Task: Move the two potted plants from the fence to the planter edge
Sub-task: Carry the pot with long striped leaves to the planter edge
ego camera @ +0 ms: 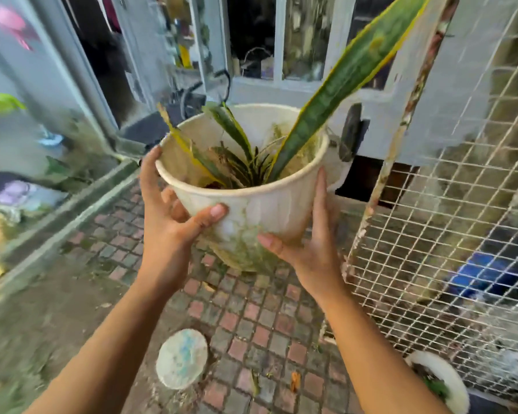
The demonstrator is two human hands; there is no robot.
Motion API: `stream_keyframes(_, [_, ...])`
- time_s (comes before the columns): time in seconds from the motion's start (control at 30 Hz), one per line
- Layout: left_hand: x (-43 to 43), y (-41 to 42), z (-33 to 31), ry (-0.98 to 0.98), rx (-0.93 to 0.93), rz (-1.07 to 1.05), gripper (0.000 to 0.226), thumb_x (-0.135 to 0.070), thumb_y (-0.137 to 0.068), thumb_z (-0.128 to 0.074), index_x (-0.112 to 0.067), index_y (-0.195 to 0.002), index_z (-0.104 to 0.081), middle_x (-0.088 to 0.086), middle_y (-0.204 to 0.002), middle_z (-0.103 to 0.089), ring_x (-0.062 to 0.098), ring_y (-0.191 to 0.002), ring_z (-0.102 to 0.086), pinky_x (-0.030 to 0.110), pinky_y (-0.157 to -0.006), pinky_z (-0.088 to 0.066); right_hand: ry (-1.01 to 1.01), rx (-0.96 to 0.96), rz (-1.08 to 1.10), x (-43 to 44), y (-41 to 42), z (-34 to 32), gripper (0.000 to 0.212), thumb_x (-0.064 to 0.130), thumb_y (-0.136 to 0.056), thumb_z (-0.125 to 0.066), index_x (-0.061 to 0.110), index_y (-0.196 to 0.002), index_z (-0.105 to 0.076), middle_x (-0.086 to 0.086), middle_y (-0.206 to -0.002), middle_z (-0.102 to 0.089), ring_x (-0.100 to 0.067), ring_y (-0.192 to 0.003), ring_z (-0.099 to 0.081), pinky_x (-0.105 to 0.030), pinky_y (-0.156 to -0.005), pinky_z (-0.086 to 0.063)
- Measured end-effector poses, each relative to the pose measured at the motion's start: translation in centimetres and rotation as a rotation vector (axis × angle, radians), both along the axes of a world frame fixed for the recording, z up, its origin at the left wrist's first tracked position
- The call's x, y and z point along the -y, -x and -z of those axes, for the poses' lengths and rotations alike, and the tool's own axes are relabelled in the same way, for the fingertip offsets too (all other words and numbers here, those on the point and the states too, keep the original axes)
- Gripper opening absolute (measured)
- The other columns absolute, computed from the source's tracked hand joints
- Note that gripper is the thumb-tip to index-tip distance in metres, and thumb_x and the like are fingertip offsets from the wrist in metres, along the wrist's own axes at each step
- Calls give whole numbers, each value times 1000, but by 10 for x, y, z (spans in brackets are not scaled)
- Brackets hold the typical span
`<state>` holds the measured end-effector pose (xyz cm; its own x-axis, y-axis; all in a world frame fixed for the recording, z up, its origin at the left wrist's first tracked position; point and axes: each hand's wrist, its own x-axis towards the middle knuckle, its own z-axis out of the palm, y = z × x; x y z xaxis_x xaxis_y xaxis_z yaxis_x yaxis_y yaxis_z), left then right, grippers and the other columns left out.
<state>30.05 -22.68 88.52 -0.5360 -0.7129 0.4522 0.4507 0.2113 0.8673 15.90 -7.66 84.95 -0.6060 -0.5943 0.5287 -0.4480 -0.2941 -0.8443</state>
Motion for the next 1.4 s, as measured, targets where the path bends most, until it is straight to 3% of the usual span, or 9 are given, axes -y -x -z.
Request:
stream_keyframes(0.1, [44, -12, -11, 31, -9, -23, 111, -43, -69, -97, -31, -155, -28, 2, -138, -71, 15, -122, -72, 31, -97, -59, 45, -8, 2, 57, -13, -15, 119, 39, -66, -90, 50, -155, -11, 31, -157, -15, 25, -144, -19, 0, -110, -27])
stream_keyframes(0.23, [94, -18, -21, -8, -22, -84, 113, -51, -62, -100, -42, -152, -32, 25, -148, -61, 23, -122, -71, 37, -97, -59, 33, -48, -8, 120, -4, -28, 119, 54, -61, -88, 56, -153, -13, 5, -162, -27, -11, -155, -26, -31, -126, -31])
stream_keyframes(0.37, [149, -8, -21, -10, 0, -154, 106, -42, -68, -98, -46, -152, -33, 18, -143, -67, 26, -123, -74, 39, -97, -63, 62, -19, -109, 188, 17, -30, 123, 54, -60, -92, 48, -158, -18, 6, -167, -28, -18, -157, -28, -55, -125, -32])
stream_keyframes(0.53, [220, 22, -11, -9, 24, -281, 93, -31, -71, -89, -53, -146, -38, -6, -127, -78, 15, -114, -78, 30, -85, -65, 69, 40, -187, 277, 56, -20, 123, 48, -56, -94, 43, -158, -26, 8, -165, -33, -19, -155, -33, -56, -120, -39])
stream_keyframes(0.8, [338, 66, -17, -33, 28, -526, 102, -32, -70, -90, -43, -153, -31, 15, -143, -65, 27, -121, -76, 47, -95, -65, 41, 97, -411, 441, 118, -22, 124, 43, -53, -94, 35, -159, -29, -3, -167, -31, -24, -155, -33, -59, -119, -39])
stream_keyframes(0.93, [405, 71, -10, -49, 54, -655, 101, -29, -73, -87, -39, -155, -29, -18, -127, -75, 6, -114, -77, 29, -84, -66, 26, 76, -522, 530, 127, -17, 127, 44, -54, -94, 25, -161, -28, -6, -165, -32, -25, -154, -34, -60, -118, -40])
stream_keyframes(1.07, [479, 73, -4, -66, 36, -739, 94, -33, -70, -90, -55, -145, -38, 1, -143, -65, 16, -121, -75, 35, -88, -65, 27, 123, -611, 622, 129, -4, 130, 47, -53, -96, 28, -161, -27, -4, -163, -30, -24, -155, -33, -58, -119, -40])
stream_keyframes(1.3, [643, 86, 29, -122, 105, -796, 103, -50, -65, -98, -56, -147, -37, -14, -136, -72, 16, -124, -74, 34, -91, -65, -37, 157, -663, 785, 142, 31, 134, 69, -54, -91, 28, -162, -23, -7, -162, -29, -24, -154, -32, -56, -118, -41])
stream_keyframes(1.4, [709, 98, 46, -161, 123, -787, 112, -50, -62, -100, -51, -152, -33, 0, -147, -64, 23, -130, -71, 53, -101, -62, -74, 125, -671, 855, 155, 45, 127, 57, -54, -94, 38, -159, -24, -4, -162, -30, -21, -154, -32, -54, -120, -40])
